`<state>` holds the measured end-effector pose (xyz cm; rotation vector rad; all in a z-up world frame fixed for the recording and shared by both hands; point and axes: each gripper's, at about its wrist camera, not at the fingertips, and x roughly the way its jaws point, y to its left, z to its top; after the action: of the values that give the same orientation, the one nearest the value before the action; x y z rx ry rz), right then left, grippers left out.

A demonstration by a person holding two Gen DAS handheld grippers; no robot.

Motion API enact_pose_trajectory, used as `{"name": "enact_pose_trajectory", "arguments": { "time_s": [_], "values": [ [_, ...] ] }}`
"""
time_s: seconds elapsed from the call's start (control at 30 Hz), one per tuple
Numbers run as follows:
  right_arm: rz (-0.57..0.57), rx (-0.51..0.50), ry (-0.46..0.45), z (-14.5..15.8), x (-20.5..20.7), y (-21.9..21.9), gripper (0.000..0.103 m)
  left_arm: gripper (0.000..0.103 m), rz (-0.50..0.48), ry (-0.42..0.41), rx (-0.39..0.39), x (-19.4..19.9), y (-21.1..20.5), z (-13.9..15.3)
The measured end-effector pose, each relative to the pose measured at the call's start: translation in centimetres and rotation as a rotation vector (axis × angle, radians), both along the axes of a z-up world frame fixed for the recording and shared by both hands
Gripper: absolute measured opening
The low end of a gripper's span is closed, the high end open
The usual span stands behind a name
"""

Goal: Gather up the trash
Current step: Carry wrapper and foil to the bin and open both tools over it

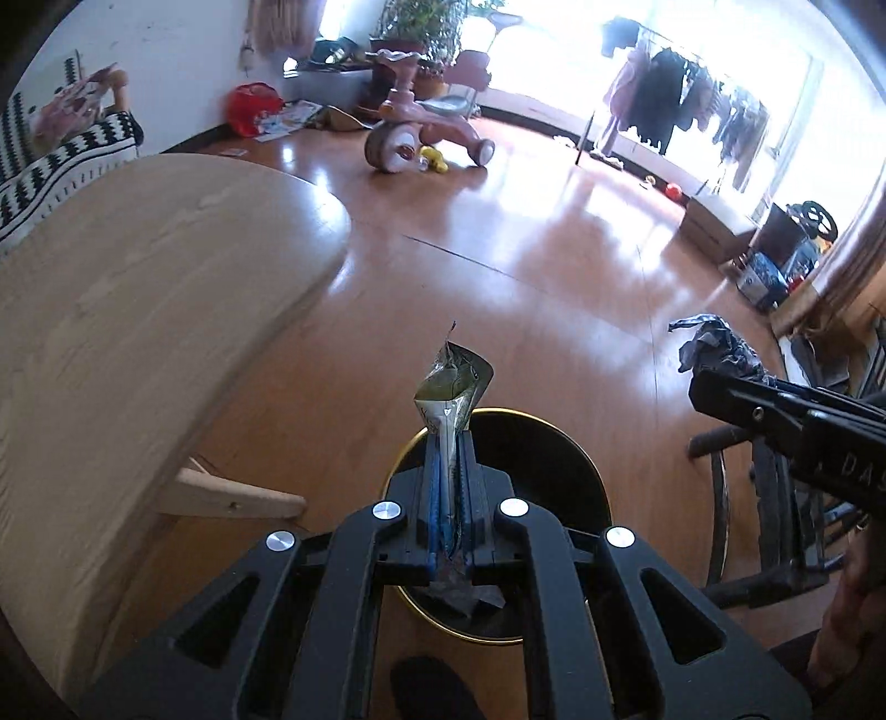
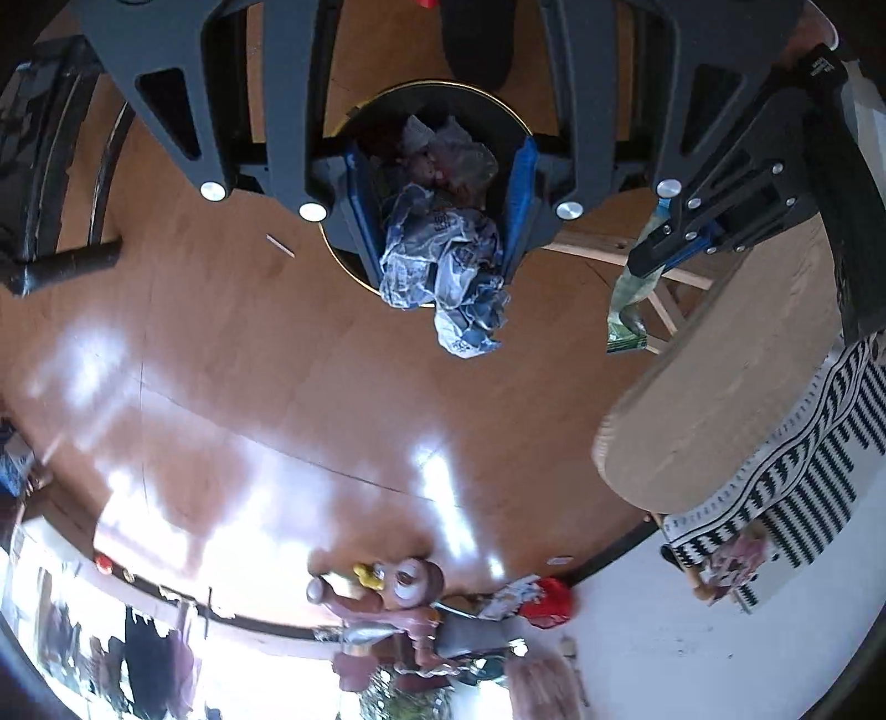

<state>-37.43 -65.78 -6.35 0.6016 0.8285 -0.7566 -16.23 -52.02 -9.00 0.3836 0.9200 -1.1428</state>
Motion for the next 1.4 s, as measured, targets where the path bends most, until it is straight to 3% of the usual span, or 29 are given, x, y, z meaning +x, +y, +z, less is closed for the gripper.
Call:
{"name": "enact_pose_trajectory", "arguments": {
  "time_s": [0.37,0.47,0.5,0.53,0.6,0.63,0.8,1.03,1.27,1.4],
  "values": [
    [-0.008,0.028,0.003,-0.7,0.5,-0.5,0.040,0.005,-0.030,0.035,0.012,-0.4,-1.9,-1.4],
    [-0.008,0.026,0.003,-0.4,0.5,-0.5,0.040,0.010,-0.042,0.042,0.019,-0.8,-2.1,-1.4],
    [-0.008,0.027,0.003,-0.5,0.5,-0.5,0.040,0.020,-0.048,0.045,0.021,-0.8,-2.2,-1.5],
    [-0.010,0.028,0.002,-0.5,0.5,-0.5,0.040,0.039,-0.051,0.049,0.023,-0.8,-2.2,-1.6],
    [-0.011,0.028,0.001,-0.3,0.6,-0.5,0.041,0.065,-0.047,0.054,0.008,-0.8,-2.0,-1.5],
    [-0.011,0.029,0.001,-0.3,0.6,-0.4,0.041,0.067,-0.045,0.052,-0.001,-0.9,-1.9,-1.5],
    [-0.011,0.028,0.001,-0.3,0.8,-0.3,0.041,0.076,-0.058,0.041,-0.007,-1.2,-1.8,-1.3],
    [-0.009,0.034,0.008,-0.8,0.8,-0.6,0.045,0.081,-0.053,0.039,-0.009,-0.9,-1.4,-1.1],
    [-0.021,0.051,0.009,-1.0,1.2,-0.8,0.073,0.084,-0.051,0.023,-0.004,-0.5,-0.9,-0.9],
    [-0.022,0.048,0.007,-0.8,1.3,-0.7,0.075,0.084,-0.044,0.019,-0.004,-0.3,-0.8,-0.6]
  ]
}}
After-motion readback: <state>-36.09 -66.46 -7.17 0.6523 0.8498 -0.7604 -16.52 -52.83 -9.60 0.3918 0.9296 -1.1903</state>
